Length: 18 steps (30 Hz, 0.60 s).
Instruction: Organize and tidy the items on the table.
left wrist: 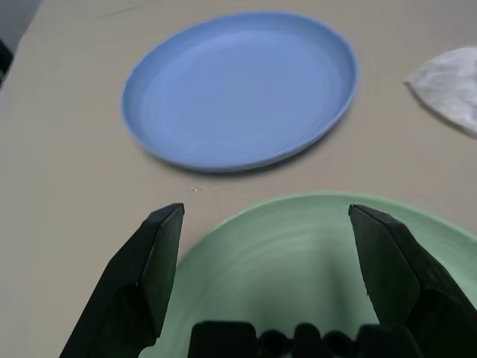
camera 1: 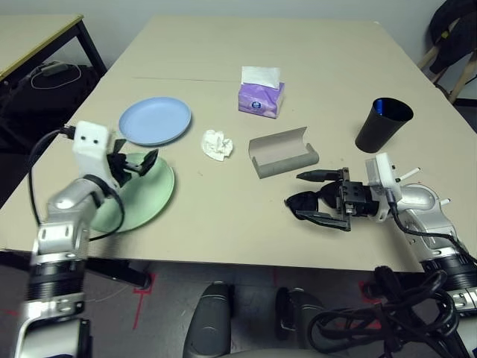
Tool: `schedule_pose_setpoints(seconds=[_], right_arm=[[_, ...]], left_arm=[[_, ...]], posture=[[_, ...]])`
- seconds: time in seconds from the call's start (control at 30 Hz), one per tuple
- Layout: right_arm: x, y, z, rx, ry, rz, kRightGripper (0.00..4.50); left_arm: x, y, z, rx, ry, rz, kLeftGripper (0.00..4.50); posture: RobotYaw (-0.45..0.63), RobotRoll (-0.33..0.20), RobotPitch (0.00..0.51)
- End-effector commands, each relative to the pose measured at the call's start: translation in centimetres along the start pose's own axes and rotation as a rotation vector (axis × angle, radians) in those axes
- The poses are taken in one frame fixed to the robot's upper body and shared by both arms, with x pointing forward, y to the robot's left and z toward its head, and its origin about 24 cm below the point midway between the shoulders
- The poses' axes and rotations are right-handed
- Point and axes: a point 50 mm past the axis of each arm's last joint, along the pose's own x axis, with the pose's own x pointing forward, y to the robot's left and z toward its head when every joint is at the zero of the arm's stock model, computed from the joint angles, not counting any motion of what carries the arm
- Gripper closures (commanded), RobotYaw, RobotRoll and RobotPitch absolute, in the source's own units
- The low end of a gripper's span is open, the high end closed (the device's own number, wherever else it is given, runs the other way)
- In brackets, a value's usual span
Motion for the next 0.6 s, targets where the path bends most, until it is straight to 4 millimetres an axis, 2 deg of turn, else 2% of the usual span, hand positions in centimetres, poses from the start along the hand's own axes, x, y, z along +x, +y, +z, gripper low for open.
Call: schedule_pose_setpoints(seconds=[0.03,0.23,0.6], right_arm=[[-0.1,0.1,-0.3,0.003,-0.014,-0.013,0.03],[0.5,0.2,-0.2,0.003,-0.029,-0.023,0.03],[0.7,0.2,-0.1,0.007,-0.035,-0.036,0.03]], left_arm=[[-0.5,1.5,-0.4,-0.124,0.088,0.042,0.0],[-1.7,3.2,-1.4,-0.239,0.226,0.061,0.0],[-3.4,5.1,-2.8,-0.294,0.425,0.133,0.0]], posture=[[0.21,0.0,0.096],[0.21,0.0,0.096],[0.21,0.0,0.095]])
